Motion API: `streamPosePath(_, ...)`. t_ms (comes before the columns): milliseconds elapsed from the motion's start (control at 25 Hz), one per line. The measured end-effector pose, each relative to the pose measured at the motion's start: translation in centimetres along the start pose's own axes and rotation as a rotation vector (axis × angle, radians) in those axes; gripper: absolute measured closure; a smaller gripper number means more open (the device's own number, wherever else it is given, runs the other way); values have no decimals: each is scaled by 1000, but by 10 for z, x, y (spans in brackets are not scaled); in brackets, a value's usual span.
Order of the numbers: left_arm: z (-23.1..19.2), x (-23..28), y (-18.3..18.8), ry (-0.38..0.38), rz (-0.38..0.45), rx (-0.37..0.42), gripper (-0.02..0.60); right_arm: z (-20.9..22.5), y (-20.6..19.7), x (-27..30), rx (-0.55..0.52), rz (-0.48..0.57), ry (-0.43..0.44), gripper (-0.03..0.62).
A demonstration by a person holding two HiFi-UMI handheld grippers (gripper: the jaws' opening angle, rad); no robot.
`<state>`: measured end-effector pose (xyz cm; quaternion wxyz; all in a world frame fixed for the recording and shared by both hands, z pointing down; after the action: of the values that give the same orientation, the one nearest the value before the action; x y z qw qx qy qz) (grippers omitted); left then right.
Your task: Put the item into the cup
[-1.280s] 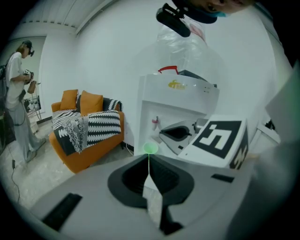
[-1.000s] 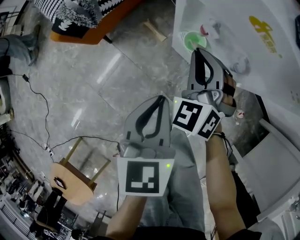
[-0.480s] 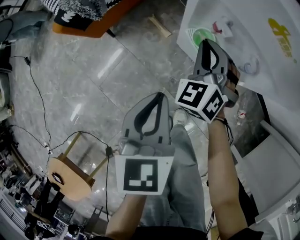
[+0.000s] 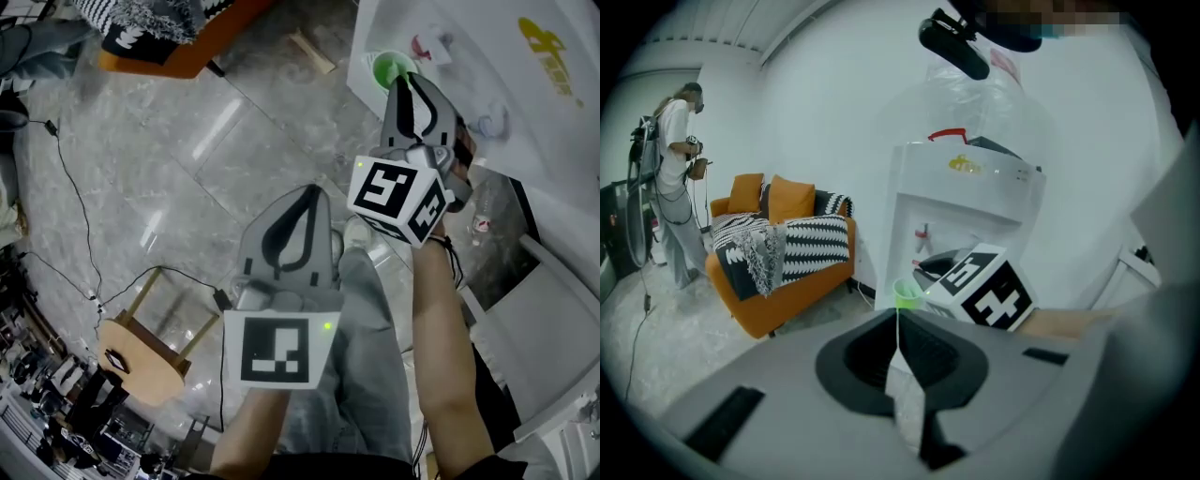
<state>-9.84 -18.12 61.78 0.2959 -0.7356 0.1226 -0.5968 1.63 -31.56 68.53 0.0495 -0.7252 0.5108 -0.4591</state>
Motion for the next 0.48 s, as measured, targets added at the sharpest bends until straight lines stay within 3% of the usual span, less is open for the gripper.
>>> streamPosePath(320,1,-11,-5,-19,2,0,568,9,-4,-32,126,18,35,568)
streamPosePath(480,-14,-25,-11,18,0,-29,568,0,-12,-59,157,19,98,576)
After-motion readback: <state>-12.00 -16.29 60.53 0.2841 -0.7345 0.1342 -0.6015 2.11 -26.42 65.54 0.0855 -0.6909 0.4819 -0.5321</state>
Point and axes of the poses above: the fingertips, and each gripper's own axes: x forward along the fingers, z to its right, y out of its top, the point moved 5 cm from there along -x, backward along the fingers, and after that the axes turned 15 degrees about -z, right-handed, at the moved point
